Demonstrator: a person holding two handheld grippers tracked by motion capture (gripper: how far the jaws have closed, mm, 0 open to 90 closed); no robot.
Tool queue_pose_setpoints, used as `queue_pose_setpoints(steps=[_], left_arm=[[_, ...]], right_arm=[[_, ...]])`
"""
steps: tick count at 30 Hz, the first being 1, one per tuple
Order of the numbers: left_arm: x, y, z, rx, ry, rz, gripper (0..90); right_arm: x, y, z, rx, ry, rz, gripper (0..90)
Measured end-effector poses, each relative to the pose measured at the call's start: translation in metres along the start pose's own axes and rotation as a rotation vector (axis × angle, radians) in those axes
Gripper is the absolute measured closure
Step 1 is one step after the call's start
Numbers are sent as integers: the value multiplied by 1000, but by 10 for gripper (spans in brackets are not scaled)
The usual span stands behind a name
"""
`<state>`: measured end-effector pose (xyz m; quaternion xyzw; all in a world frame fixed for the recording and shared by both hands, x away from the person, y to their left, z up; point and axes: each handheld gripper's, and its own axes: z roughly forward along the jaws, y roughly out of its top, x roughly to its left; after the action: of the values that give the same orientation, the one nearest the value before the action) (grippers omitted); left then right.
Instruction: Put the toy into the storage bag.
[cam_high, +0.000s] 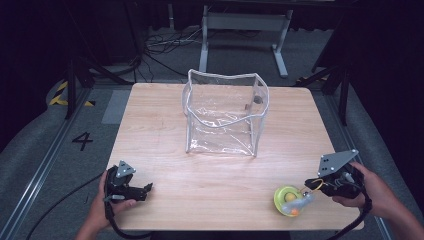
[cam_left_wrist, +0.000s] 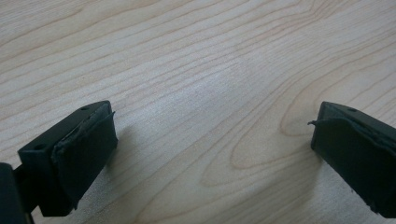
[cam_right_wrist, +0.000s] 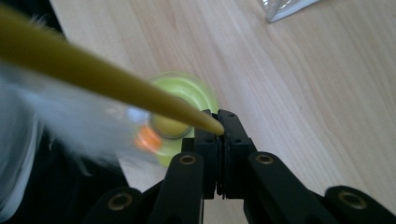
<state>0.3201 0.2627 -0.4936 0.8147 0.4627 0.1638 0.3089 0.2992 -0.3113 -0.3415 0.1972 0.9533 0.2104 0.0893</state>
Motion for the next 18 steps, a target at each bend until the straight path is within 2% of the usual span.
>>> queue_pose_setpoints(steps=[11,18], left_arm=[[0,0,0,-1,-1,0,5],[0,0,0,-1,-1,0,5]], right_arm=[[-6,11,-16,8,-29,10,882],[-9,19,-13,12,-35,7,887]])
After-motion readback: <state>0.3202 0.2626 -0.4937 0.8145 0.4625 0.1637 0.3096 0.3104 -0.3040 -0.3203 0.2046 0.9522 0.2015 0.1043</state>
